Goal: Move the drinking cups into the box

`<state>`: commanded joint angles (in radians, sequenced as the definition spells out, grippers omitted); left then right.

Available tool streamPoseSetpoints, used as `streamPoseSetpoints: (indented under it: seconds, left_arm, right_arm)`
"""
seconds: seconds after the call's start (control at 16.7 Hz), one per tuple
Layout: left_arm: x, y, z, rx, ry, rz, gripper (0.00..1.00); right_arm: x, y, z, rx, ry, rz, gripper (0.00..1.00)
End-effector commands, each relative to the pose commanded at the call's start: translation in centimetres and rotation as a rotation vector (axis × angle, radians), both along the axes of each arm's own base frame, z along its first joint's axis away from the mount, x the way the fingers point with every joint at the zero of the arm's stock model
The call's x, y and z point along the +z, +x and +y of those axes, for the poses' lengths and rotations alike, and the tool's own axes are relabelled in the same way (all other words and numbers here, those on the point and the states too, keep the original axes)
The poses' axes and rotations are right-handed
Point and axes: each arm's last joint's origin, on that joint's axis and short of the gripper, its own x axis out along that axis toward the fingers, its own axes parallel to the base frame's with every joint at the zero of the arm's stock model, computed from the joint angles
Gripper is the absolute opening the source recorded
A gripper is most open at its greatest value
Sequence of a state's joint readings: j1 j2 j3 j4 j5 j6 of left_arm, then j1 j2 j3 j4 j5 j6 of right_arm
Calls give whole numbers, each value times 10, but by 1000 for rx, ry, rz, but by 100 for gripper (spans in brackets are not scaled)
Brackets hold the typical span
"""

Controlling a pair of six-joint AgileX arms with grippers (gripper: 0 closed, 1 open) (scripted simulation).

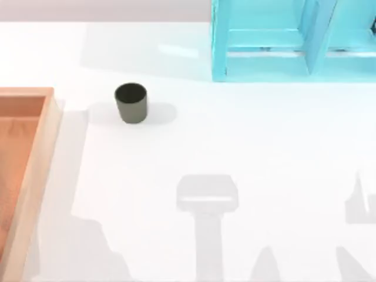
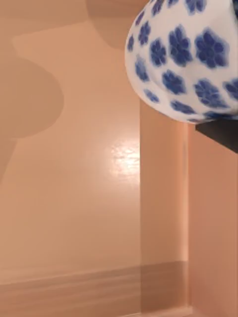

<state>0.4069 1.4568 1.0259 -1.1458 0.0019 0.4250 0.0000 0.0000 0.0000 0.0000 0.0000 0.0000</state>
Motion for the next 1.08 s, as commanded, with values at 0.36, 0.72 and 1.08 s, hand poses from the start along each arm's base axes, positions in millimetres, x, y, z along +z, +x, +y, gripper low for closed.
streamPoseSetpoints:
  seconds: [0.36, 0.72, 1.08]
  left_arm:
    - [0, 0, 0, 0, 0, 0, 45]
    - [0, 0, 0, 0, 0, 0, 90]
    - [0, 0, 0, 0, 0, 0, 100]
  right_arm:
    - [0, 0, 0, 0, 0, 0, 100]
    - [0, 0, 0, 0, 0, 0, 100]
    - [0, 0, 0, 0, 0, 0, 100]
